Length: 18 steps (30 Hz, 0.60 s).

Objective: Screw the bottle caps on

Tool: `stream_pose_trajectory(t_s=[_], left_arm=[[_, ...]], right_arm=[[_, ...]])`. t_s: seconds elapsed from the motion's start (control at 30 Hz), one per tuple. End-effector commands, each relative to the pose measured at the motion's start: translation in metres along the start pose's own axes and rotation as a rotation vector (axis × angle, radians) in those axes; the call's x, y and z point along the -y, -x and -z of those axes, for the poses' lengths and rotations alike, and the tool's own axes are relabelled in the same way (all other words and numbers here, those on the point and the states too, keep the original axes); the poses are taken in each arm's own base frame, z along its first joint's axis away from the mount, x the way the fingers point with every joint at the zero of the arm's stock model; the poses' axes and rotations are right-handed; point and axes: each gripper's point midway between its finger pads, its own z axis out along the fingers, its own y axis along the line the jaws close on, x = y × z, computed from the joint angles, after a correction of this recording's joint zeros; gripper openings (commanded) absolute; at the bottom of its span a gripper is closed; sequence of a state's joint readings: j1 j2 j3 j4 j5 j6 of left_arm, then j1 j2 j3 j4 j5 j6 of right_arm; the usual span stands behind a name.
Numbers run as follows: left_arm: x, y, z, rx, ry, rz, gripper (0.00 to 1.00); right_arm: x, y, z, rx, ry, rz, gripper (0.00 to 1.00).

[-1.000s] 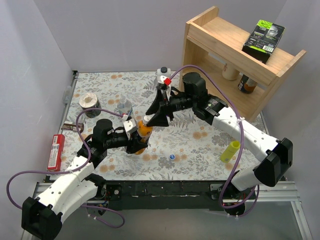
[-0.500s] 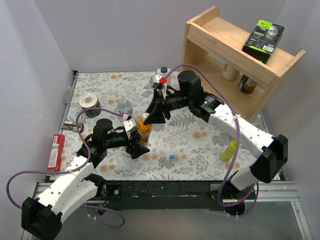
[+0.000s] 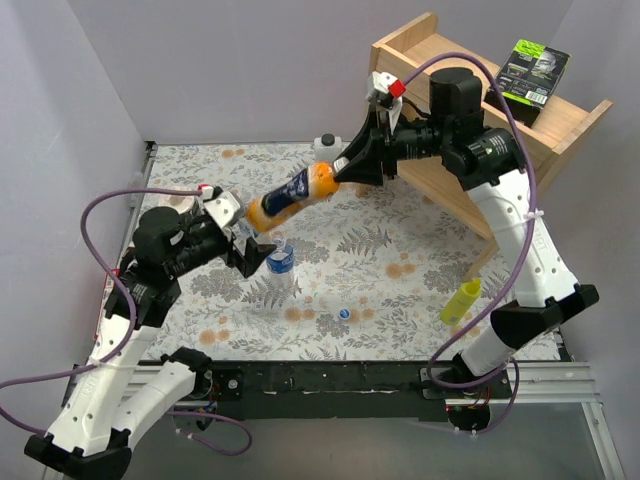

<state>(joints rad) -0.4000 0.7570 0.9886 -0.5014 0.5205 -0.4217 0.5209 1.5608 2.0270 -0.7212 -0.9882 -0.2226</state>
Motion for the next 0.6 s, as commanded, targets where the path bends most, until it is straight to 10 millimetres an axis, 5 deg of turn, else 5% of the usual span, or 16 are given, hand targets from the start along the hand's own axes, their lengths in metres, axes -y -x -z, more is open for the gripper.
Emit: stream_pose_trajectory(t_s=[0.0, 0.4, 0.57], left_arm=[[-0.018, 0.008, 0.013, -0.037, 0.072, 0.031, 0.98], [-0.066, -0.024, 0.021, -0.079, 0.290, 0.088, 0.98], [-0.057, -0.016, 0.011, -0.022, 0.191, 0.069, 0.98]], right_arm=[[0.057, -0.004, 0.011, -0.011, -0.111, 0.054, 0.14], [0.163, -0.052, 0.028, -0.244, -0.489, 0.190, 0.08], [0.149, -0.082, 0.032, -0.378, -0.427, 0.180, 0.09]])
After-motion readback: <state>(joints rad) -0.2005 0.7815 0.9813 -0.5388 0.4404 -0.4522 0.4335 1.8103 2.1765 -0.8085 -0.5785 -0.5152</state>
